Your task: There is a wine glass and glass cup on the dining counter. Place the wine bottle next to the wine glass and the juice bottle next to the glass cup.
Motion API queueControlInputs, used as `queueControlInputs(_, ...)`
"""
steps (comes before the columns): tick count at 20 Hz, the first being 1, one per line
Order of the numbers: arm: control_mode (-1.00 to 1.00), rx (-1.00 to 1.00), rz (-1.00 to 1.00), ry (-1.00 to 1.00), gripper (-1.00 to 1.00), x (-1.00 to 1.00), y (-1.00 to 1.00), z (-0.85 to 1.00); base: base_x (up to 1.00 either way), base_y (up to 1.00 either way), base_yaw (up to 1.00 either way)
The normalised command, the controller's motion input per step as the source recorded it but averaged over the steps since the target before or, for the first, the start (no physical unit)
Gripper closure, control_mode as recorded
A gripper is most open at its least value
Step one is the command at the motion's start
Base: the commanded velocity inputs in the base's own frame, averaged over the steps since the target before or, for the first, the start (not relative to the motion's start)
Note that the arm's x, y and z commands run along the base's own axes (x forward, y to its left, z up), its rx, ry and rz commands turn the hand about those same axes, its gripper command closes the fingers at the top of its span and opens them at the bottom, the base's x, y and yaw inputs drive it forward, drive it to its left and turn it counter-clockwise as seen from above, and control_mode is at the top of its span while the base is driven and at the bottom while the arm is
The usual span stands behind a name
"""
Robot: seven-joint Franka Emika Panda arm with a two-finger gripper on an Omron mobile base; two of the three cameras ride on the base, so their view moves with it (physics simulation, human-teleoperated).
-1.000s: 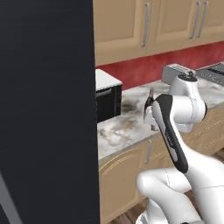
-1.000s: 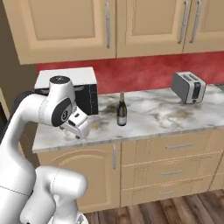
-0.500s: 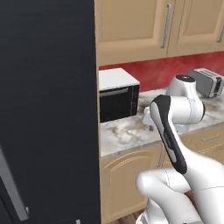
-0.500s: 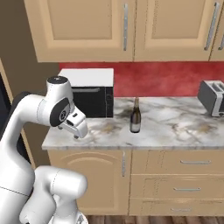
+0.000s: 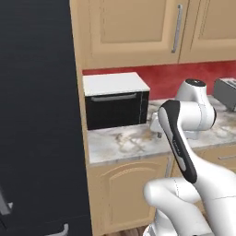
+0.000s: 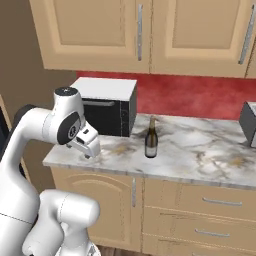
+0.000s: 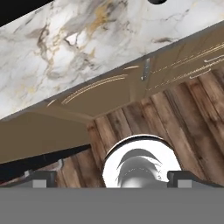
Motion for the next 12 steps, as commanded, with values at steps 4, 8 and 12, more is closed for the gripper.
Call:
queueControlInputs(4, 1.0, 0.0, 0.0, 0.0, -1.0, 0.0, 0.0, 0.0, -0.06, -0.57, 0.32)
queueControlInputs(8, 1.0, 0.0, 0.0, 0.0, -1.0, 0.0, 0.0, 0.0, -0.12, -0.66, 0.2)
queueControlInputs(12, 1.0, 0.0, 0.0, 0.0, -1.0, 0.0, 0.0, 0.0, -0.14, -0.66, 0.11)
